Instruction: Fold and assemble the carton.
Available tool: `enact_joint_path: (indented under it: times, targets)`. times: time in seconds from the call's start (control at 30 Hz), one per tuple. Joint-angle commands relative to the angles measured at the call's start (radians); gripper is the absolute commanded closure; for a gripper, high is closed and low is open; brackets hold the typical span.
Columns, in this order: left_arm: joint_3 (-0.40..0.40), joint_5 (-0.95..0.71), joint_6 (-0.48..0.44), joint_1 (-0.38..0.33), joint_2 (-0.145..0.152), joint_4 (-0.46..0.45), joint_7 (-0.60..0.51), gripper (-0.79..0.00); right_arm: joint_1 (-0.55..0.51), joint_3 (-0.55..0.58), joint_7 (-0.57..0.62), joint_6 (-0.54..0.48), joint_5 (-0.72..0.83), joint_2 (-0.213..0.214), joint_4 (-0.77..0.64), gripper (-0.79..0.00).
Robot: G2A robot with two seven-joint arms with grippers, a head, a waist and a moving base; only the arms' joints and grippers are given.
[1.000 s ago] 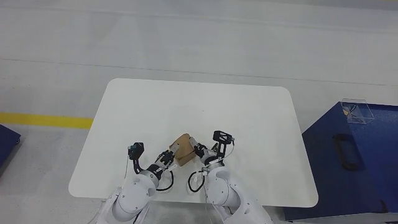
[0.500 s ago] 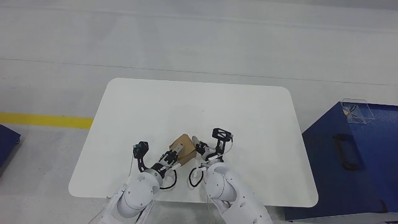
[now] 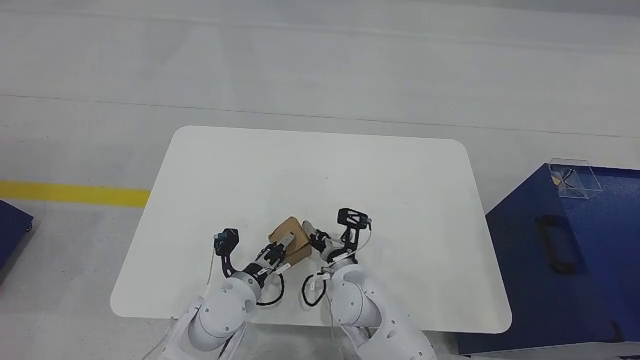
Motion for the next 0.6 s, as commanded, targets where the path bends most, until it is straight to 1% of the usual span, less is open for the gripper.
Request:
enact_joint_path:
  times: [0.0, 0.03, 0.07, 0.23, 0.4, 0.43, 0.57]
  targets:
    - [-0.002, -0.003, 0.0, -0.001, 0.0, 0.0, 0.0, -0.557, -0.002, -0.001, 0.0, -0.002, -0.004, -0.001, -0.002, -0.785]
    - [-0.003, -0.003, 0.0, -0.001, 0.0, 0.0, 0.001, -0.563, -0.003, -0.001, 0.001, -0.002, -0.006, -0.001, -0.002, -0.785]
    - [-0.004, -0.005, 0.002, 0.0, -0.001, -0.001, 0.0, -0.545, -0.003, -0.001, 0.002, -0.003, -0.008, -0.001, -0.002, -0.785]
    - [-0.006, -0.007, 0.005, 0.001, -0.001, -0.003, -0.003, -0.52, -0.003, -0.004, 0.006, -0.002, -0.016, -0.004, 0.004, -0.785]
    - [-0.005, -0.002, 0.017, -0.005, -0.001, 0.005, -0.006, -0.529, -0.001, -0.007, 0.007, 0.001, -0.02, -0.008, 0.01, -0.785]
    - [-0.004, 0.0, 0.021, -0.007, -0.002, 0.008, -0.006, -0.52, 0.001, -0.006, 0.007, 0.001, -0.02, -0.008, 0.012, -0.785]
    - [0.002, 0.001, 0.031, -0.017, -0.004, 0.021, -0.006, -0.536, 0.006, 0.0, 0.009, 0.006, -0.017, -0.01, 0.02, -0.785]
